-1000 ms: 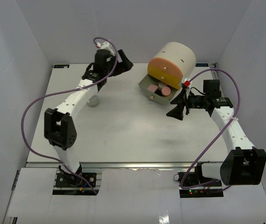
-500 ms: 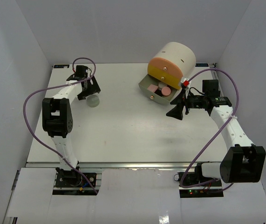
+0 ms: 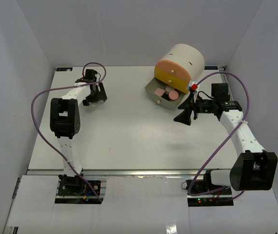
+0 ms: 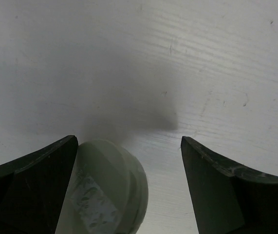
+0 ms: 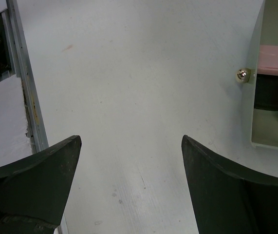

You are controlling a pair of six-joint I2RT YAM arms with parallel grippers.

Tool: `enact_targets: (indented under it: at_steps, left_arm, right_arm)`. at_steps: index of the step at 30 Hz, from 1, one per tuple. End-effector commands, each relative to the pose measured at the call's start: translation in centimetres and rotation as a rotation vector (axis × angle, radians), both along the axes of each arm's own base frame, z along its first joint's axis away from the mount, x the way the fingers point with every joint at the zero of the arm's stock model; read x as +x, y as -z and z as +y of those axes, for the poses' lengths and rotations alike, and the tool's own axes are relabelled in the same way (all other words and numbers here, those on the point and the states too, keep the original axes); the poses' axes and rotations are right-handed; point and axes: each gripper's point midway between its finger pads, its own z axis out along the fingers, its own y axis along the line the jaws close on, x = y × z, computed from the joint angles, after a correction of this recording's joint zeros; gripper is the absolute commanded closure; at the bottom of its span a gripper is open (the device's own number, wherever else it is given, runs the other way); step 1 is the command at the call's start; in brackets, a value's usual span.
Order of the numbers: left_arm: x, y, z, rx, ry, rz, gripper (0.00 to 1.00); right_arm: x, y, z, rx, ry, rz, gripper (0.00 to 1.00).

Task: Organize the makeup

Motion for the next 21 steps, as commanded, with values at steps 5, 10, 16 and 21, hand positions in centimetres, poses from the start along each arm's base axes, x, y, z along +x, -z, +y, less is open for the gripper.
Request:
enact_targets:
  at_steps: [5, 10, 16, 21]
  left_arm:
    - [-0.2, -2.2, -0.5, 0.071, 0.031, -0.025, 0.02]
    - [-1.1, -1.9, -0.5, 0.076, 0.044, -0.009, 0.02]
    - [-2.1, -2.5, 0.3, 0.116, 0.037, -0.013, 0.02]
    - [-3.9, -3.5, 1.3, 0.162, 0.012, -0.016, 0.02]
  right_arm:
    - [0.2, 0.0, 0.0, 0.012, -0.003, -0.014, 0.1]
    - [0.1, -0.1, 0.0, 0.012, -0.003, -0.014, 0.1]
    - [0.1, -0.1, 0.0, 0.014, -0.005, -0.015, 0.1]
    - [0.0, -0.3, 0.0, 0.016, -0.006, -0.019, 0.1]
